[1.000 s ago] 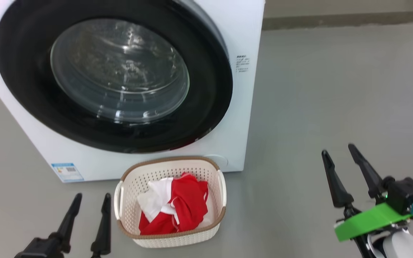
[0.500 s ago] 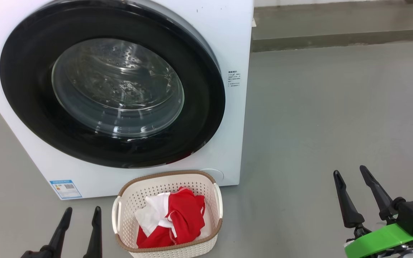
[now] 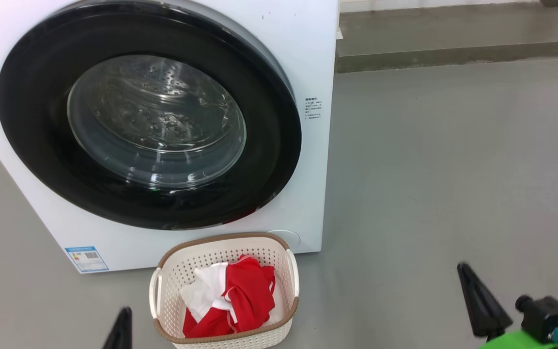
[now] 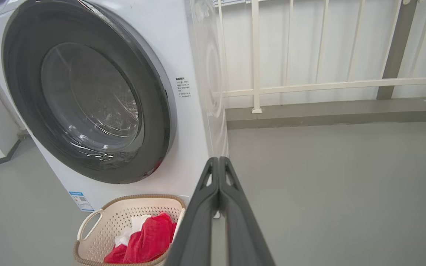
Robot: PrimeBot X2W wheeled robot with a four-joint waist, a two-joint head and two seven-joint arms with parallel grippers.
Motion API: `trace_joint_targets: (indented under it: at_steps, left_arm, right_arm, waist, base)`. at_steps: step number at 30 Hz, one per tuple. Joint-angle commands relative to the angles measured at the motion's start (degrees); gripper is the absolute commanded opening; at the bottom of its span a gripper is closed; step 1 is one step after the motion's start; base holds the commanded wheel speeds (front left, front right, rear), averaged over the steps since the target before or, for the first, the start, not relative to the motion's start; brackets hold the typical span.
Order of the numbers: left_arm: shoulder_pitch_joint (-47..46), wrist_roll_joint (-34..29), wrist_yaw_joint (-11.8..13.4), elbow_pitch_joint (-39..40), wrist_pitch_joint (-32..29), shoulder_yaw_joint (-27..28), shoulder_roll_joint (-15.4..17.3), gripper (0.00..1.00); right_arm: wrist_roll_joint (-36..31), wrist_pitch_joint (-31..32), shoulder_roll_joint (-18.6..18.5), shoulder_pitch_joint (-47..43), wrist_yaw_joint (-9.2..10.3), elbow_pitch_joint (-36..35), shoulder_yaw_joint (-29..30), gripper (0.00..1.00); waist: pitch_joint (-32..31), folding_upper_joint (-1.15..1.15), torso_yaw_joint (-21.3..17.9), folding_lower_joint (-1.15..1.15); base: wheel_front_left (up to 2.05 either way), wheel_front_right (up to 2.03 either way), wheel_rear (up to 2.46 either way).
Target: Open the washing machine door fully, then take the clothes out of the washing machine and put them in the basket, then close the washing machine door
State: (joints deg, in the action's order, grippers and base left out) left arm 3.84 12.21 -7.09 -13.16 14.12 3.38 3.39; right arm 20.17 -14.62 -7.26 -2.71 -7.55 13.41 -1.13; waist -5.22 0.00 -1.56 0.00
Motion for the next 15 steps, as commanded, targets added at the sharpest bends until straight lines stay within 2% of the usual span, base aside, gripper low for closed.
trace_joint_targets:
  at_steps: [1,7,10,15]
  left_arm:
    - [0.2,0.4,0.0,-0.6,-0.2,0.0,-0.3,0.00]
    - [-0.4,4.2,0.0,-0.7,-1.3,0.3,-0.3,0.00]
    - [-0.6,6.8,0.0,-0.7,-1.9,0.4,-0.3,0.00]
    - [-1.0,10.0,0.0,-0.6,-2.6,0.4,-0.3,0.00]
  right_arm:
    - [0.4,0.1,0.3,-0.5,0.00,0.6,0.0,0.00]
    - [3.8,1.2,0.5,0.0,0.00,0.6,0.4,0.00]
    - [6.1,1.8,0.7,0.2,0.01,0.5,0.7,0.00]
    - [9.0,2.7,0.8,0.7,0.01,0.5,1.0,0.00]
  waist:
    - [0.0,0.00,0.0,0.00]
    - [0.2,0.00,0.1,0.13]
    - [0.4,0.00,0.1,0.01]
    - [0.7,0.00,0.2,0.00]
  base:
    - [0.00,0.00,0.00]
    - [0.00,0.00,0.00]
    - [0.00,0.00,0.00]
    - [0.00,0.00,0.00]
